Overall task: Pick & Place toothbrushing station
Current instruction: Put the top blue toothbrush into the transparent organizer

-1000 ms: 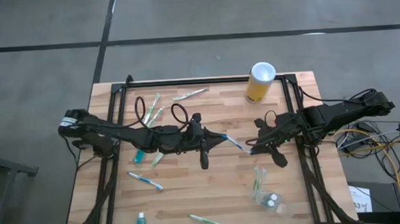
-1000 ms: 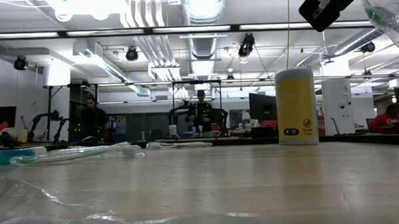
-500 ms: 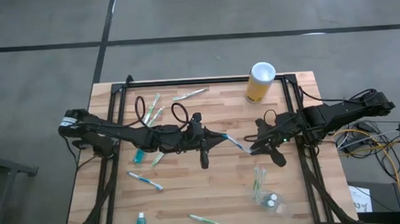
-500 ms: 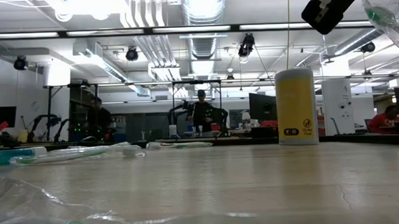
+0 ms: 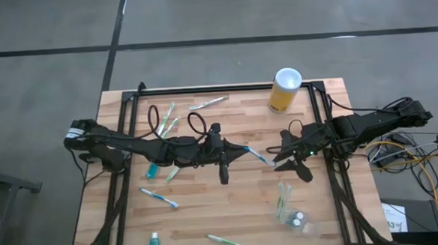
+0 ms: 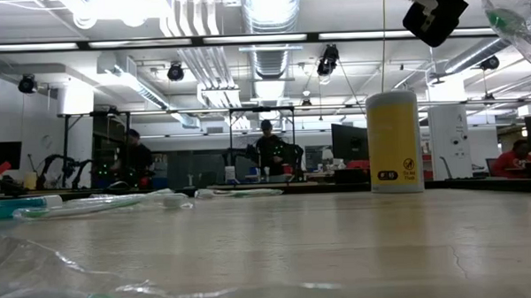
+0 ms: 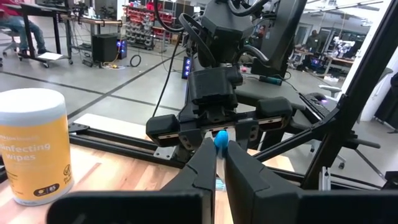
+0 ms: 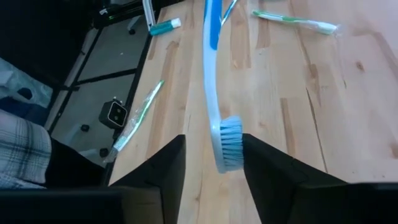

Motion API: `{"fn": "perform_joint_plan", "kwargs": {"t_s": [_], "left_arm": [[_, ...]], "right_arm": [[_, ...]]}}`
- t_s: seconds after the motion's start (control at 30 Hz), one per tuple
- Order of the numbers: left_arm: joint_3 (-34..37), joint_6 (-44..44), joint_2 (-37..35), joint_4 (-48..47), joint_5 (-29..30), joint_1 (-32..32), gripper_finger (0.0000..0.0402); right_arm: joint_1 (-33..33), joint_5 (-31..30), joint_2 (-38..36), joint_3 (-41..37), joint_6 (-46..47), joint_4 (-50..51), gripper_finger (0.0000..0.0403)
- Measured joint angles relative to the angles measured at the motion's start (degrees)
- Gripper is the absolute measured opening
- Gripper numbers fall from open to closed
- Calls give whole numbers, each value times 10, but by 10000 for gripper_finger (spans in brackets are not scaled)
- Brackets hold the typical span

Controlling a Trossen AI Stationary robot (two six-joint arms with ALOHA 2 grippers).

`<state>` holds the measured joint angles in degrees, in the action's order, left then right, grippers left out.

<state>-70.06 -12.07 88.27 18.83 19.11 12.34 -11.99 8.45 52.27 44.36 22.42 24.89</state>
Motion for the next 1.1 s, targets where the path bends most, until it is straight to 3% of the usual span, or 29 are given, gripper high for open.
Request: {"fn": "perform_joint_plan", "kwargs": {"t_s": [0.57, 1.1], "left_arm": [[0, 1, 0, 6, 0, -2, 18], [0, 57, -1, 77, 4, -2, 16]], "right_arm": [[0, -54, -8, 6, 1, 7, 185], [0, -117, -27, 71, 12, 178, 185]]}}
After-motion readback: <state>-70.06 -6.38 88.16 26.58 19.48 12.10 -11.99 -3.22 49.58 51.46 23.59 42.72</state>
